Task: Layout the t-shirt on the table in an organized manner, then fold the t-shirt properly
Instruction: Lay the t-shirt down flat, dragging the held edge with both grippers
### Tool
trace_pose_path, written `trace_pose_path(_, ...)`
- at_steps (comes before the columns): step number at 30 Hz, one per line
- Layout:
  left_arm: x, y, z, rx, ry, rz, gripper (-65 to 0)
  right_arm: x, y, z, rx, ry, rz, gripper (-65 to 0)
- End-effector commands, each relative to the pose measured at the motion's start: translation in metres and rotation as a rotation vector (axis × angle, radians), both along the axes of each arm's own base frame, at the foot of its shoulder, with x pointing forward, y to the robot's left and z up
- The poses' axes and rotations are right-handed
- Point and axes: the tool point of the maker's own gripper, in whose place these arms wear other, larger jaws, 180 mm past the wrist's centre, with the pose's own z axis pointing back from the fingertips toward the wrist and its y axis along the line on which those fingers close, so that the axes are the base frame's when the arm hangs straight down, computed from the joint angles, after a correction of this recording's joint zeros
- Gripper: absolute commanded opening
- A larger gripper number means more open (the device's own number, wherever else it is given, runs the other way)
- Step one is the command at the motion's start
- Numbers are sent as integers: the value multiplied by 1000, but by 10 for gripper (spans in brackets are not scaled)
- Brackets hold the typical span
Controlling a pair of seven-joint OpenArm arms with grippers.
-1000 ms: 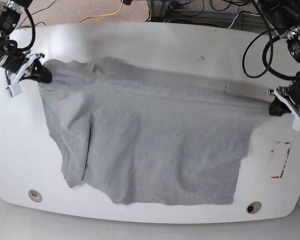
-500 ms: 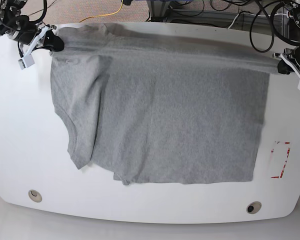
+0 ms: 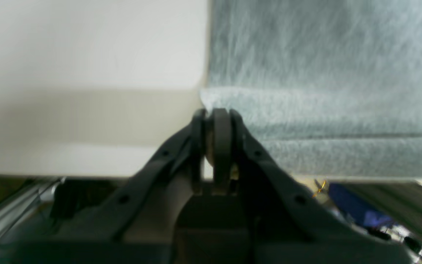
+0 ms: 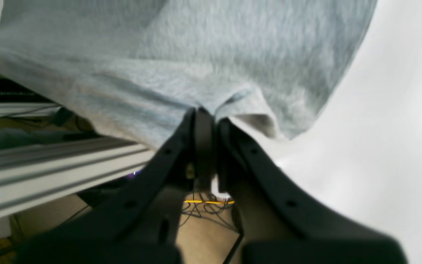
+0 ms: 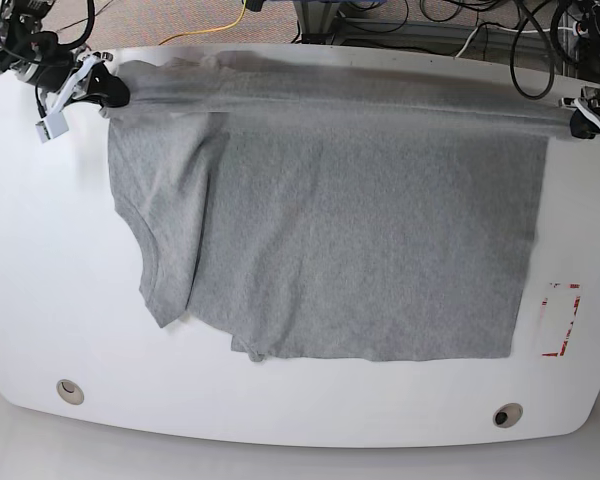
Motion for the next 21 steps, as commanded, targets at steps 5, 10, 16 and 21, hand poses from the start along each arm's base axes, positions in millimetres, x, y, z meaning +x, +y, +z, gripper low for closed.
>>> trace_pose_path(5, 11, 10, 14, 52, -38, -2, -646, 8, -7, 9, -30, -32, 4, -650)
trace_pose_path(10, 11, 10, 13, 51, -37, -1, -646, 7, -1, 5, -7, -33, -9, -650)
trace_pose_path(16, 9, 10, 13, 51, -33, 0, -646, 4, 2, 3, 2, -26, -14, -650)
trace_pose_path(21, 5, 12, 11, 53, -21, 4, -646, -9, 7, -3, 18, 8, -22, -650)
